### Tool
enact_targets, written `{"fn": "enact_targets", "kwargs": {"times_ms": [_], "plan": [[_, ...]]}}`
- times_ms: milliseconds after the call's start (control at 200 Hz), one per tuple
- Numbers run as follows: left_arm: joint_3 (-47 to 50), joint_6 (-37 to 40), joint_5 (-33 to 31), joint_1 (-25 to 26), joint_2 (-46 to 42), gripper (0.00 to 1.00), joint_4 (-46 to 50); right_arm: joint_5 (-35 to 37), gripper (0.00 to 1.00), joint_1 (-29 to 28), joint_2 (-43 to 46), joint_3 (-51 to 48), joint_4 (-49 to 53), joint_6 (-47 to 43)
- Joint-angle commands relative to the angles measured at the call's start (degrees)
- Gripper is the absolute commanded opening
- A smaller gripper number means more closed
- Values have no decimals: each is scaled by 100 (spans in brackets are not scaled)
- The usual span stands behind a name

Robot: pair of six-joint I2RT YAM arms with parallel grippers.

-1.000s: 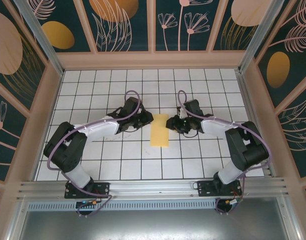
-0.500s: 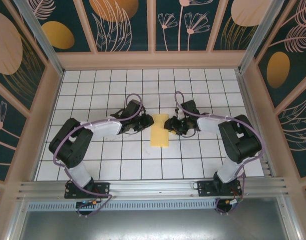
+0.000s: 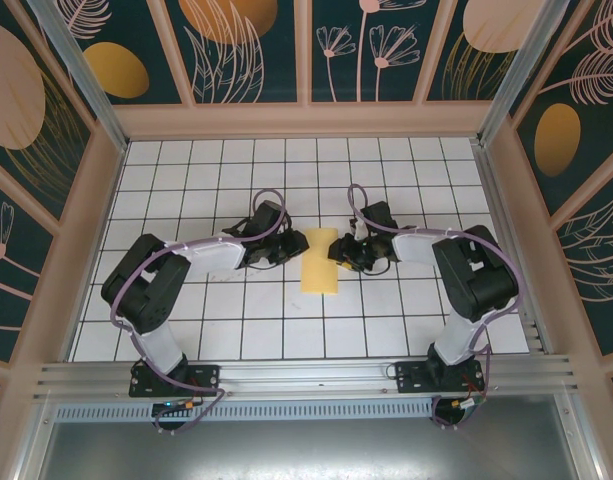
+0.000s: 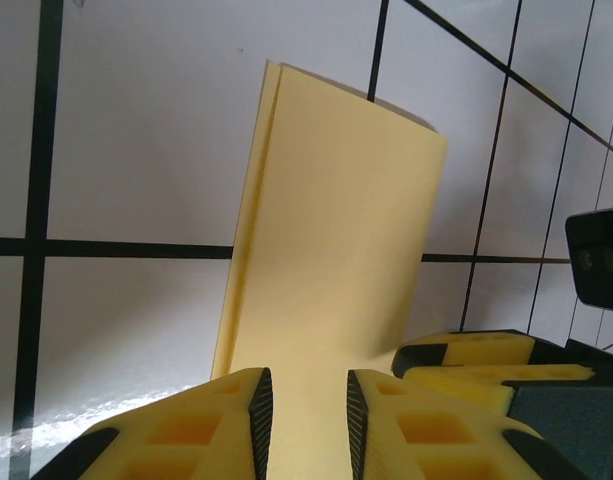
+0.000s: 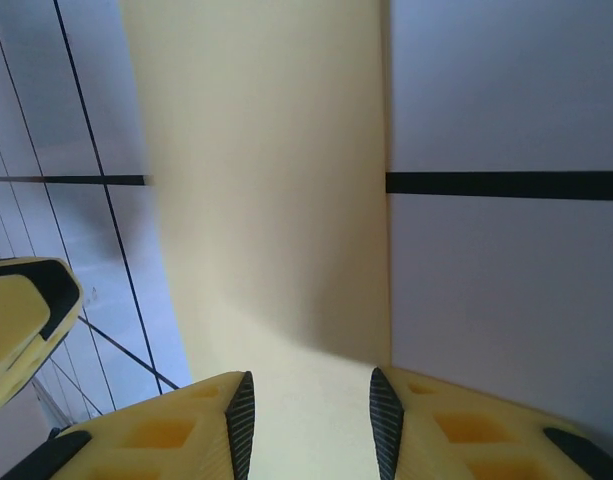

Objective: Fold a paper plane with a square sheet of paper (pick it up from the middle)
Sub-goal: Fold the triangle a second time at the center of the table.

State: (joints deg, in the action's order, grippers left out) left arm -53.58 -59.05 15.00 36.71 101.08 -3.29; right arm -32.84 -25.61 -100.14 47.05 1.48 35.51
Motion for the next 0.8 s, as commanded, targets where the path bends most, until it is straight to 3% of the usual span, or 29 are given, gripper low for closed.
{"fn": "enact_targets", "kwargs": {"times_ms": [0, 460, 796], "plan": [[71, -81, 108, -39, 101, 31, -117, 75, 39, -37, -76, -45, -17, 0], [34, -69, 345, -41, 341, 36, -225, -42, 35, 72, 66, -371, -271, 62], [55, -76, 310, -34, 316, 36, -218, -294, 36, -60, 459, 8, -209, 70]]}}
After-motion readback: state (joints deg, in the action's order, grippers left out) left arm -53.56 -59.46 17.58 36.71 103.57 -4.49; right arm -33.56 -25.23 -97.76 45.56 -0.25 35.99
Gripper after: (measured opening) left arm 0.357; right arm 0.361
